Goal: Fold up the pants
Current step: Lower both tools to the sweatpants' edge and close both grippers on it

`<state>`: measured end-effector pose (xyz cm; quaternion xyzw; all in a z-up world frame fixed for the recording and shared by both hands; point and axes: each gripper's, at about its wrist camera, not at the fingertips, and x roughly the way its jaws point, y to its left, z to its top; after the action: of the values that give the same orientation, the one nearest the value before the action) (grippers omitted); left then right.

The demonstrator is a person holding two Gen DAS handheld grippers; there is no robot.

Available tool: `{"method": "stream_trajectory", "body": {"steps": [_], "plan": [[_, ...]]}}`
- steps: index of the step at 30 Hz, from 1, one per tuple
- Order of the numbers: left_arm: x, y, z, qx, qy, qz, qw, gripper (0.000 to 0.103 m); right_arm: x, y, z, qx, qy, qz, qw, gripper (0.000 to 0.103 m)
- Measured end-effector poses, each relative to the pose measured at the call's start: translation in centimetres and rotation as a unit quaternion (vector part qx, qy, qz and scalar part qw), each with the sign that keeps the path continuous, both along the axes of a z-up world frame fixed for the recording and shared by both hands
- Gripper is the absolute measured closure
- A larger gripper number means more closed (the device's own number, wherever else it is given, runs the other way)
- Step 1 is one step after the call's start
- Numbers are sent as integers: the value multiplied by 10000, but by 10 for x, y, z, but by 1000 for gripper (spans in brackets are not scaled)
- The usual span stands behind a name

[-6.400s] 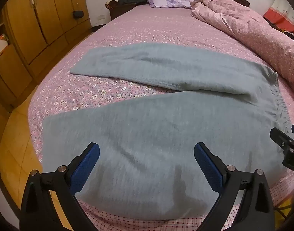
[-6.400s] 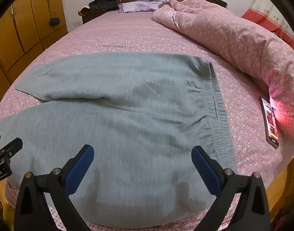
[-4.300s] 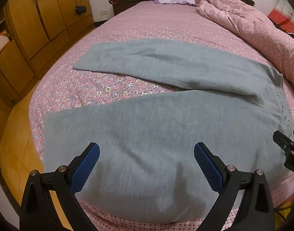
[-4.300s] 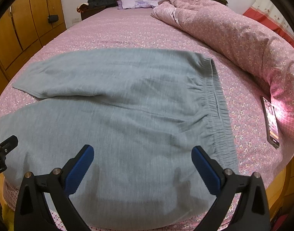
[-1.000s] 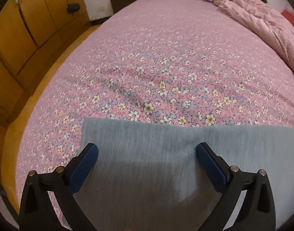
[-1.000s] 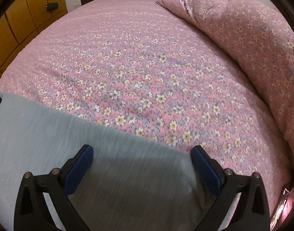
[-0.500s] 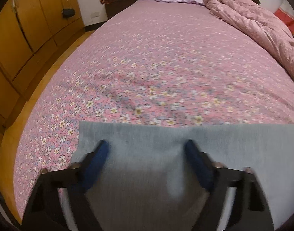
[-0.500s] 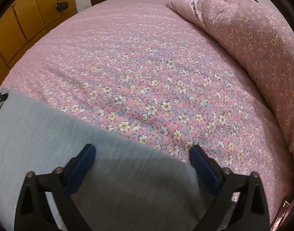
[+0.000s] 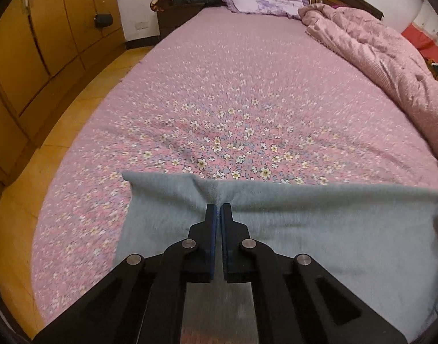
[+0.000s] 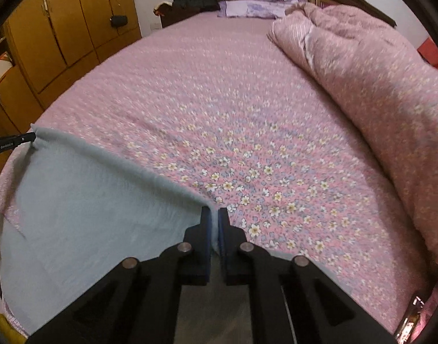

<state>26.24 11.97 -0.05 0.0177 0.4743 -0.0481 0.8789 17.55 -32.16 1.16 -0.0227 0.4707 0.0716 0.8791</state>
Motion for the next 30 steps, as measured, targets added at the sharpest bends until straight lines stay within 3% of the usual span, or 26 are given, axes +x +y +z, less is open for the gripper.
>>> {"method": "stream_trajectory", "body": {"steps": [16,30], "plan": [[-61,12,46,-88,-498,68,9987,103,-68,13,48,35,-509,97,9986,99],[-130,17,68,-226,-797,151,9965,103,-134,26,64,171,-820,124,9964,99]]}}
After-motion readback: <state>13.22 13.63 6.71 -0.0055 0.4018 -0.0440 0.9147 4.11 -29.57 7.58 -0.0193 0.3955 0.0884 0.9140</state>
